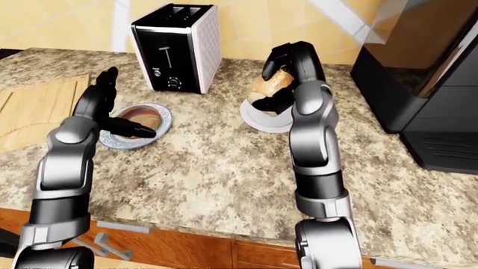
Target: Place all breads on the cutting board.
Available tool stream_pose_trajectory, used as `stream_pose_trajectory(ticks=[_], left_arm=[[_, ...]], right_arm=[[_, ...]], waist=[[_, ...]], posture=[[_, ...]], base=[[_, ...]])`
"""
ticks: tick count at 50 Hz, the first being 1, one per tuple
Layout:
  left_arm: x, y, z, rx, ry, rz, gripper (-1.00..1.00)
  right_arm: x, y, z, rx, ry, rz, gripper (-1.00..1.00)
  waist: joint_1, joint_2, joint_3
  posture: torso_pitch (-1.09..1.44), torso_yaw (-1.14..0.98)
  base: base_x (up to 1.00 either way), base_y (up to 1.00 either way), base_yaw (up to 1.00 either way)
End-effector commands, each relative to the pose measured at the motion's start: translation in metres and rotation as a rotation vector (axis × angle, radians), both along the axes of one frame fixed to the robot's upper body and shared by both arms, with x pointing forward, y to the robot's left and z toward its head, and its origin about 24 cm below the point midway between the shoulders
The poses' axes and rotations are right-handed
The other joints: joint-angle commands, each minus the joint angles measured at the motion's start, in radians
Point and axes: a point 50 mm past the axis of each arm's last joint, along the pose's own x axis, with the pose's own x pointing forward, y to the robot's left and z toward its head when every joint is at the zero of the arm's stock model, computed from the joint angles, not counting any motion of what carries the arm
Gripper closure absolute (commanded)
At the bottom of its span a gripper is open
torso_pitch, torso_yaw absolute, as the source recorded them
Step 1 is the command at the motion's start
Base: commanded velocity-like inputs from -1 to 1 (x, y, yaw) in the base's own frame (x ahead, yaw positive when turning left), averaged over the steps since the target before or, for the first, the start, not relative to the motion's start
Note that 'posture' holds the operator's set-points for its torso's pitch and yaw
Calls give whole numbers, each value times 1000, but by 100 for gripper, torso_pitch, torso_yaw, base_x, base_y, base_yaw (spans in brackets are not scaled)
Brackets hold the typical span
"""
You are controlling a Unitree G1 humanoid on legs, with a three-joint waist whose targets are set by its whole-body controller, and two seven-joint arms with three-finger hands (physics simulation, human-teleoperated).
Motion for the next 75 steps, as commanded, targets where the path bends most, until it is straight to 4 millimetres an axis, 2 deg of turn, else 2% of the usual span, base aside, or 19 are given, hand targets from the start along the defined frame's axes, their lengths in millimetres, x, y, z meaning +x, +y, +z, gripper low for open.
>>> stream_pose_trajectory(ticks=[1, 12, 18, 30, 42, 51, 53, 66, 75], left_arm=[[1, 0, 26, 25, -123, 1, -100], [7, -1, 21, 36, -109, 3, -100], [7, 0, 16, 40, -102, 3, -69], [9, 0, 11, 48, -93, 0, -47], [8, 2, 2, 66, -76, 4, -41], [9, 3, 1, 71, -77, 5, -1], [7, 2, 2, 72, -79, 3, 7], [1, 1, 22, 58, -123, 6, 23], [-17, 1, 53, 43, -192, 3, 29]], right_arm=[[-5, 2, 17, -15, -84, 5, 100], [-5, 2, 18, -17, -83, 6, 100], [-4, 3, 16, -17, -81, 7, 100], [-4, 2, 14, -18, -78, 7, 100], [-4, 3, 11, -20, -74, 7, 100], [-4, 3, 11, -21, -73, 9, 100], [-3, 3, 10, -21, -73, 10, 100], [-5, 3, 12, -24, -77, 10, 100], [-10, 3, 18, -22, -87, 14, 100]], waist=[[-1, 7, -26], [-4, 9, -27], [-6, 13, -28], [-6, 15, -28], [-8, 18, -31], [-10, 22, -33], [-10, 23, -33], [-13, 18, -30], [-13, 14, -22]], posture=[[0, 0], [0, 0], [0, 0], [0, 0], [0, 0], [0, 0], [0, 0], [0, 0], [0, 0]], base=[[0, 0, 0], [0, 0, 0], [0, 0, 0], [0, 0, 0], [0, 0, 0], [0, 0, 0], [0, 0, 0], [0, 0, 0], [0, 0, 0]])
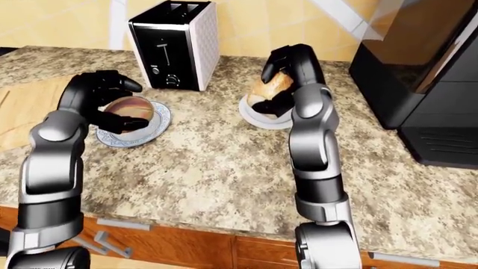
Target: Place all breads on the cutting board.
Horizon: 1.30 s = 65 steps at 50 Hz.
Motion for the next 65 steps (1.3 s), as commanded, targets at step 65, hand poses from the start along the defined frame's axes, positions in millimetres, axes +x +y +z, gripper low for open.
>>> stream_pose_trajectory(ticks=[65], left_arm=[[-23, 2, 48, 24, -151, -8, 61]], right_arm=[[-11, 7, 26, 2, -113, 21, 100]], waist=[[-26, 28, -8]], posture=[[0, 0]], base=[[-11, 27, 0]])
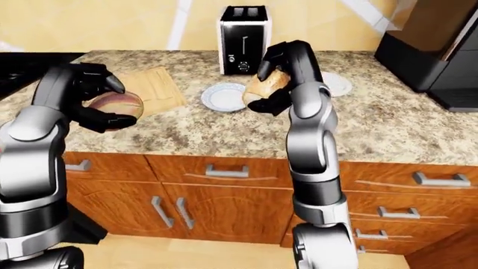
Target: Place all breads on the cutting board.
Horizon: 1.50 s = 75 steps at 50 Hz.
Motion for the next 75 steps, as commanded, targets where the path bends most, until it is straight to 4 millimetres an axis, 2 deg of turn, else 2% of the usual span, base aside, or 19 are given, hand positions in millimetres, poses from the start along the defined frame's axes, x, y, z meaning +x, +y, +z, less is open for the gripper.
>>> stream_pose_trajectory(ticks=[1, 7, 11, 17, 19, 20, 22, 34, 42, 44, 46, 47, 54, 60, 62, 63, 65, 69, 75], left_arm=[[-5, -4, 24, 30, -115, -17, 61], [-4, -5, 22, 31, -112, -17, 62], [-2, -4, 20, 31, -109, -18, 62], [-2, -4, 18, 32, -105, -15, 62], [-2, -3, 18, 31, -105, -15, 63], [-2, -3, 17, 32, -104, -15, 62], [-2, -3, 17, 32, -103, -16, 62], [-2, -5, 19, 36, -104, -19, 62], [-3, -5, 18, 36, -104, -19, 62], [-2, -6, 17, 36, -103, -21, 62], [-3, -6, 18, 36, -105, -22, 62], [-3, -6, 18, 36, -105, -22, 62], [-2, -7, 17, 35, -104, -27, 61], [-2, -8, 16, 36, -103, -30, 62], [-2, -9, 16, 37, -103, -31, 61], [-2, -9, 16, 37, -103, -32, 62], [-2, -9, 16, 38, -103, -32, 61], [-2, -9, 16, 39, -103, -32, 61], [-3, -9, 17, 38, -104, -32, 62]], right_arm=[[-5, 0, 19, -10, -93, -3, 100], [-5, 0, 18, -8, -94, -2, 100], [-5, 0, 18, -7, -95, -6, 100], [-4, -1, 16, -9, -93, -9, 100], [-4, 0, 16, -9, -91, -8, 100], [-4, 0, 16, -9, -92, -8, 100], [-4, 0, 16, -7, -93, -8, 100], [-6, -2, 18, 2, -99, -7, 100], [-5, -3, 15, 2, -98, -11, 100], [-5, -2, 15, 3, -98, -11, 100], [-5, -2, 16, 4, -99, -10, 100], [-5, -2, 16, 5, -100, -10, 100], [-5, -4, 17, 7, -117, -15, 100], [-6, -4, 18, 23, -124, -13, 100], [-6, -5, 17, 22, -122, -15, 100], [-6, -5, 16, 23, -120, -16, 100], [-6, -5, 15, 23, -120, -14, 100], [-6, -4, 15, 26, -120, -9, 100], [-6, -4, 15, 30, -123, -6, 100]], waist=[[-5, 7, -26], [-4, -58, -44], [9, -51, -59], [11, 21, -39], [9, 106, -59], [13, 66, -50], [13, 69, -41], [12, -57, -47], [21, -11, -45], [17, 22, -40], [12, 100, -57], [17, 66, -52], [19, 27, -16], [42, -48, -24], [40, -31, -25], [36, -24, -58], [29, -3, -16], [19, 66, -21], [16, 57, -32]], posture=[[0, 0], [0, 0], [0, 0], [0, 0], [0, 0], [0, 0], [0, 0], [0, 0], [0, 0], [0, 0], [0, 0], [0, 0], [0, 0], [0, 0], [0, 0], [0, 0], [0, 0], [0, 0], [0, 0]], base=[[0, 43, 0], [0, 38, 0], [0, 33, 0], [0, 35, 0], [0, 38, 0], [0, 38, 0], [0, 39, 0], [0, 32, 0], [0, 21, 0], [0, 21, 0], [0, 20, 0], [0, 20, 0], [0, 3, 0], [0, 0, 0], [0, 0, 0], [18, 0, 0], [31, 0, 0], [34, 0, 0], [34, 0, 0]])
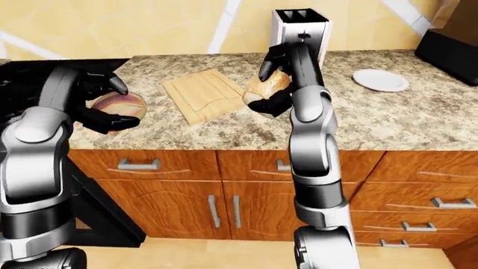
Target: Place all breads on the cutting board.
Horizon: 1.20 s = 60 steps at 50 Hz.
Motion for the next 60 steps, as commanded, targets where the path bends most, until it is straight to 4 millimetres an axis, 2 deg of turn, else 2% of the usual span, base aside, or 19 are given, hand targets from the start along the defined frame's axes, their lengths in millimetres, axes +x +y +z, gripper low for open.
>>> stream_pose_trajectory(ticks=[1, 5, 7, 13, 16, 18, 20, 24, 29, 32, 36, 37, 42, 47, 50, 51, 52, 53, 60], left_arm=[[-3, -4, 18, 22, -87, -16, 62], [-2, -5, 18, 23, -86, -17, 61], [-2, -5, 18, 24, -86, -18, 62], [-3, -5, 20, 27, -88, -20, 62], [-4, -3, 20, 26, -88, -18, 62], [-5, -2, 21, 25, -90, -16, 63], [-5, -2, 22, 25, -91, -16, 63], [-4, -2, 23, 25, -93, -17, 62], [-5, -3, 23, 24, -94, -18, 62], [-4, -3, 23, 24, -94, -19, 62], [-4, -3, 22, 24, -93, -19, 62], [-4, -3, 22, 24, -92, -20, 62], [-4, -3, 21, 24, -92, -20, 63], [-3, -4, 20, 24, -90, -21, 63], [-3, -4, 20, 24, -90, -21, 64], [-3, -4, 20, 24, -89, -22, 63], [-3, -5, 20, 25, -88, -23, 63], [-3, -5, 19, 25, -88, -23, 63], [-2, -5, 18, 25, -86, -23, 63]], right_arm=[[-5, -2, 20, -6, -87, -11, 100], [-5, -3, 19, -4, -89, -12, 100], [-5, -4, 19, -5, -89, -12, 100], [-6, -3, 21, -2, -95, -2, 100], [-7, 0, 23, -7, -104, 3, 100], [-7, 0, 25, -8, -106, 7, 100], [-8, 1, 25, -9, -106, 10, 100], [-8, 0, 28, -4, -107, 7, 100], [-10, 0, 30, 6, -118, 8, 100], [-10, -1, 30, 3, -121, 3, 100], [-9, -1, 29, 12, -116, 0, 100], [-9, -1, 29, 15, -116, 1, 100], [-9, -2, 29, 12, -125, -3, 100], [-8, -3, 29, 18, -130, -4, 100], [-9, -4, 30, 21, -133, -5, 100], [-9, -4, 29, 22, -134, -6, 100], [-9, -4, 29, 24, -134, -6, 100], [-9, -4, 29, 24, -134, -6, 100], [-10, -5, 29, 35, -134, -10, 100]], waist=[[-4, -3, -17], [11, -53, -10], [17, -109, -23], [4, -88, -8], [11, -64, -23], [4, -35, -15], [3, 30, -34], [5, 11, -38], [19, -42, 15], [30, -105, -1], [23, -73, -14], [15, -67, -41], [-1, -97, -56], [-2, -63, -36], [-13, 39, -39], [-20, 52, -57], [-3, 27, -19], [-3, 23, -13], [6, -60, -3]], posture=[[0, 0], [0, 0], [0, 0], [0, 0], [0, 0], [0, 0], [0, 0], [0, 0], [0, 0], [0, 0], [0, 0], [0, 0], [0, 0], [0, 0], [0, 0], [0, 0], [0, 0], [0, 0], [0, 0]], base=[[34, 0, 0], [34, 0, 0], [34, 0, 0], [30, 0, 0], [1, 0, 41], [2, 0, 68], [1, 0, 68], [1, 2, 45], [0, 0, 0], [0, 0, 0], [0, 0, 0], [0, 16, 0], [1, 33, 0], [2, 31, 0], [2, 15, 0], [2, 9, 0], [2, 2, 0], [2, 0, 0], [0, 0, 0]])
